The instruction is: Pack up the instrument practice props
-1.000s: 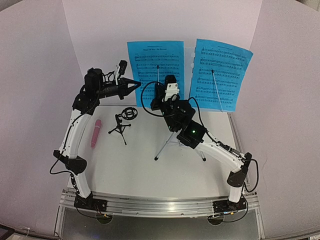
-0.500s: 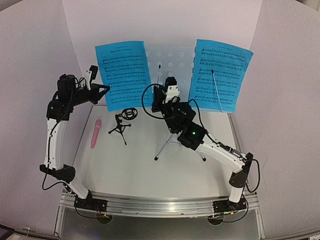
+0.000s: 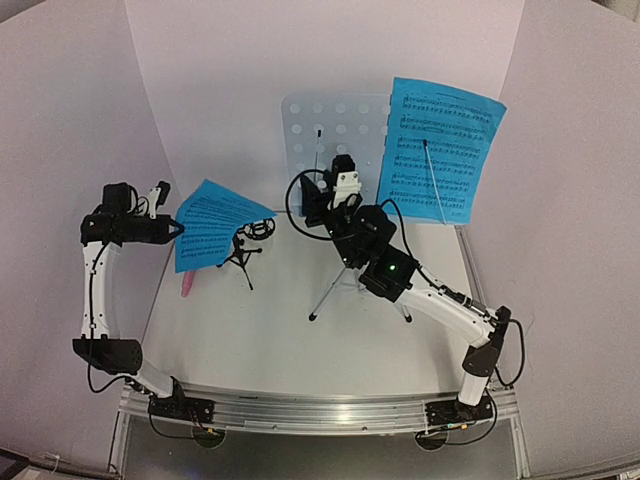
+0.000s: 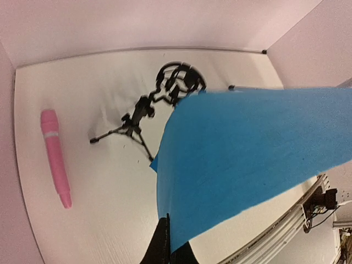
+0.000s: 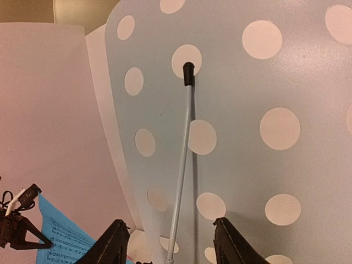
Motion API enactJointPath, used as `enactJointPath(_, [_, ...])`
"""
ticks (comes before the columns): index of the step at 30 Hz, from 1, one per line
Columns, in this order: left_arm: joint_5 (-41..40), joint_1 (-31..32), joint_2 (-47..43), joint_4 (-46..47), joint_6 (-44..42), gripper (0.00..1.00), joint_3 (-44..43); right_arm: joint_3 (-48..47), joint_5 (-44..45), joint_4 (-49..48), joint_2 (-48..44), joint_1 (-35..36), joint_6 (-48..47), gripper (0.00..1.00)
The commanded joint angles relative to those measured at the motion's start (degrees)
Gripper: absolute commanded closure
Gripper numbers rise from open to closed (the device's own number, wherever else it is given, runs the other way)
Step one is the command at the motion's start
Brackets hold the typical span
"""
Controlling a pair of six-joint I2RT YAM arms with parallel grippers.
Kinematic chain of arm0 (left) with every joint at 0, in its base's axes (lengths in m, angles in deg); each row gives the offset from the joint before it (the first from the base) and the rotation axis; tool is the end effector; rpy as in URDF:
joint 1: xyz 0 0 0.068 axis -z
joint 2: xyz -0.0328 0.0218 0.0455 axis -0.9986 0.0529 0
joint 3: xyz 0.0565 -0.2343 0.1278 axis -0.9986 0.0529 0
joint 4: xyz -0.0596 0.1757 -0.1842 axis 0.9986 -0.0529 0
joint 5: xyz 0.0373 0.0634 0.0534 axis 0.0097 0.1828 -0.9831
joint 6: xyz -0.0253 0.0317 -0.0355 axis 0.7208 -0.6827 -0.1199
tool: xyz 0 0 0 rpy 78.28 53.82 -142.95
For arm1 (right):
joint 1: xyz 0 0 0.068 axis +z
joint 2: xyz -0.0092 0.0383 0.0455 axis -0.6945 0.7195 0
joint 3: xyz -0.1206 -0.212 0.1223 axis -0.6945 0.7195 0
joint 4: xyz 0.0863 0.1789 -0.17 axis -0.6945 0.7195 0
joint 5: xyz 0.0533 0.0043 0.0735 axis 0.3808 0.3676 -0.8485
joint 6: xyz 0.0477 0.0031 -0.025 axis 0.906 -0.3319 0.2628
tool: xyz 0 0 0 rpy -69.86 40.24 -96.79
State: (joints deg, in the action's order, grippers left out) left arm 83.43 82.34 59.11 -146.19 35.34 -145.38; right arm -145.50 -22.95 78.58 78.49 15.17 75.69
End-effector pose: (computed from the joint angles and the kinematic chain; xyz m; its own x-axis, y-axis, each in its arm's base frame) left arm 0.2743 0.0021 0.4589 -0.7055 0.0622 -0.7060 0.4051 0.8527 -0.3297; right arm 0.2329 0.3481 0.5080 0.1835 0.2879 -0.9399 -0.3899 0.8990 0.1993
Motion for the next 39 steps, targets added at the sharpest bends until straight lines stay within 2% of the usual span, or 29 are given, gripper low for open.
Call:
enactJointPath(1, [-0.49,-4.67,-1.02,-14.65,-3.10,1.00,10.81,0.52,-1.74,-1.58,-3.15,0.06,-0.68,0.45])
enactJointPath(6, [1.35,-6.29,1.14,-15.62,-3.41,1.00,19.75,0.40,-2.55,-1.67,-3.25,0.00,-1.27,0.43])
enactJointPath(9, [1.48,-6.68,1.57,-14.69,-3.62,1.00,21.63,0.78,-2.34,-1.69,-3.72,0.00,-1.46,0.43])
enactJointPath(15, [-4.87,-6.98,5.93,-16.96,-11.61,1.00,24.29,0.87,-1.97,-1.67,-3.57,0.05,-2.07,0.42])
enactJointPath(19, [-6.60,-7.08,8.88,-21.41,-17.33,1.00,30.55,0.82,-1.69,-1.67,-3.46,0.01,-2.27,0.42])
enactJointPath(22, [-8.57,-7.16,9.37,-21.42,-20.14,1.00,34.55,0.26,-1.53,-1.68,-2.99,0.05,-2.60,0.41])
enactJointPath(31, [-10.27,-8.63,9.51,-18.30,-21.63,1.00,42.69,-1.92,-2.14,-1.67,-1.46,0.00,-4.08,0.41])
enactJointPath(39, [-12.74,-8.69,9.19,-10.79,-17.19,1.00,50.19,-2.55,-2.31,-1.71,-0.88,0.02,-4.52,0.40])
